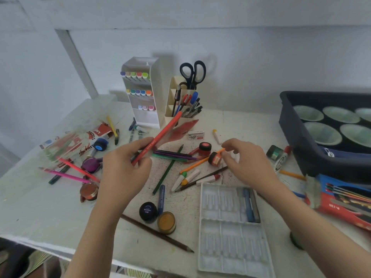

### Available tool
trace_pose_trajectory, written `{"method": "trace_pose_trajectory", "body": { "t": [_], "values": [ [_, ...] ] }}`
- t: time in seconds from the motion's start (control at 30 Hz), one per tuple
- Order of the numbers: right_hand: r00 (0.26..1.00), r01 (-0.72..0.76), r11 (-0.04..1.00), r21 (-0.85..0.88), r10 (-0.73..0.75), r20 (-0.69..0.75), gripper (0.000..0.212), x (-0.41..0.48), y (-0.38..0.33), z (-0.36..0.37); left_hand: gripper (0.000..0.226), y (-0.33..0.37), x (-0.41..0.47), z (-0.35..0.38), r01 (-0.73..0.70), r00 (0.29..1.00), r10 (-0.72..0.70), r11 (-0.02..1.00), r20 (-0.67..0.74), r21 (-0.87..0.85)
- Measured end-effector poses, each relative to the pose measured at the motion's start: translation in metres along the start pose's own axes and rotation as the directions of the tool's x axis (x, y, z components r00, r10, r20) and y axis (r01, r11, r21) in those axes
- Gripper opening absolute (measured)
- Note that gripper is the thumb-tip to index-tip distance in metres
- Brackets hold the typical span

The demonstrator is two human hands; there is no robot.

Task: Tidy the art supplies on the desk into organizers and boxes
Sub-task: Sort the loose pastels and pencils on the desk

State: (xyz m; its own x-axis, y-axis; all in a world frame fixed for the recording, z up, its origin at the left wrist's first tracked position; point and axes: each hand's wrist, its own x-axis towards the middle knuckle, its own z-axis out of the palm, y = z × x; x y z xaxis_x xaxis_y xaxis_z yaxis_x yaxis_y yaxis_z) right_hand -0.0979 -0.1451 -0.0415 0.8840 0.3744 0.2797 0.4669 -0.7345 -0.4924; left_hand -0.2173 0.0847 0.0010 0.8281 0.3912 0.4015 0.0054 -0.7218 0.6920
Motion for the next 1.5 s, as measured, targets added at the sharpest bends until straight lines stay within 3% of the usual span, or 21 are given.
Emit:
{"method": "trace_pose_trajectory", "body": {
  "t": [0.13,0.27,0.37,0.47,0.53,0.63,0.7,0.8,0.9,1.03,1.23,1.3,1.4,1.5],
  "values": [
    [0.98,-0.1,0.917,0.387,0.158,-0.121,0.015,0.002,-0.006,-0.014,0.042,0.01,-0.004,-0.002,-0.118,0.993,0.119,0.993,-0.024,0.02],
    [0.924,-0.151,0.66,0.736,0.359,-0.132,0.024,0.0,-0.018,-0.038,0.045,0.027,-0.006,0.007,-0.281,0.959,0.28,0.96,-0.051,-0.01],
    [0.95,-0.155,0.613,0.775,0.308,-0.053,0.023,-0.012,-0.03,-0.047,0.048,0.037,-0.006,0.022,-0.378,0.926,0.378,0.925,-0.021,-0.036],
    [0.96,-0.272,0.559,0.783,0.208,0.185,0.029,-0.02,-0.04,-0.044,0.048,0.047,-0.005,0.042,-0.48,0.876,0.481,0.876,0.026,-0.041],
    [0.921,-0.389,0.431,0.814,0.191,0.338,0.037,-0.02,-0.043,-0.04,0.051,0.056,-0.004,0.055,-0.562,0.821,0.566,0.824,0.078,-0.073],
    [0.897,-0.419,0.208,0.884,0.245,0.368,0.036,-0.016,-0.042,-0.042,0.051,0.064,0.002,0.07,-0.628,0.724,0.658,0.753,0.207,-0.198],
    [0.883,-0.396,0.128,0.909,0.323,0.339,0.03,-0.013,-0.036,-0.044,0.045,0.063,0.01,0.075,-0.579,0.717,0.639,0.768,0.277,-0.272],
    [0.83,-0.415,0.078,0.907,0.441,0.341,0.023,-0.009,-0.024,-0.047,0.031,0.056,0.023,0.076,-0.489,0.782,0.561,0.823,0.273,-0.289],
    [0.785,-0.431,0.073,0.9,0.522,0.333,0.018,-0.003,-0.009,-0.047,0.021,0.037,0.036,0.071,-0.473,0.823,0.506,0.862,0.258,-0.182],
    [0.789,-0.485,0.07,0.872,0.465,0.401,0.017,0.006,0.003,-0.042,0.019,-0.006,0.051,0.065,-0.383,0.877,0.349,0.923,0.331,0.041],
    [0.763,-0.498,-0.01,0.867,0.471,0.443,0.013,0.025,0.012,-0.028,0.022,-0.058,0.06,0.061,-0.266,0.88,0.144,0.939,0.452,0.219],
    [0.734,-0.52,0.01,0.854,0.518,0.44,0.015,0.028,0.016,-0.022,0.029,-0.066,0.059,0.061,-0.234,0.873,0.095,0.942,0.478,0.24],
    [0.689,-0.559,0.083,0.825,0.599,0.407,0.005,0.031,0.025,-0.018,0.034,-0.072,0.055,0.053,-0.071,0.911,0.008,0.988,0.412,0.139],
    [0.692,-0.57,0.117,0.814,0.602,0.398,0.008,0.031,0.033,-0.016,0.024,-0.076,0.054,0.038,0.035,0.962,-0.045,0.998,0.268,0.043]
  ]
}}
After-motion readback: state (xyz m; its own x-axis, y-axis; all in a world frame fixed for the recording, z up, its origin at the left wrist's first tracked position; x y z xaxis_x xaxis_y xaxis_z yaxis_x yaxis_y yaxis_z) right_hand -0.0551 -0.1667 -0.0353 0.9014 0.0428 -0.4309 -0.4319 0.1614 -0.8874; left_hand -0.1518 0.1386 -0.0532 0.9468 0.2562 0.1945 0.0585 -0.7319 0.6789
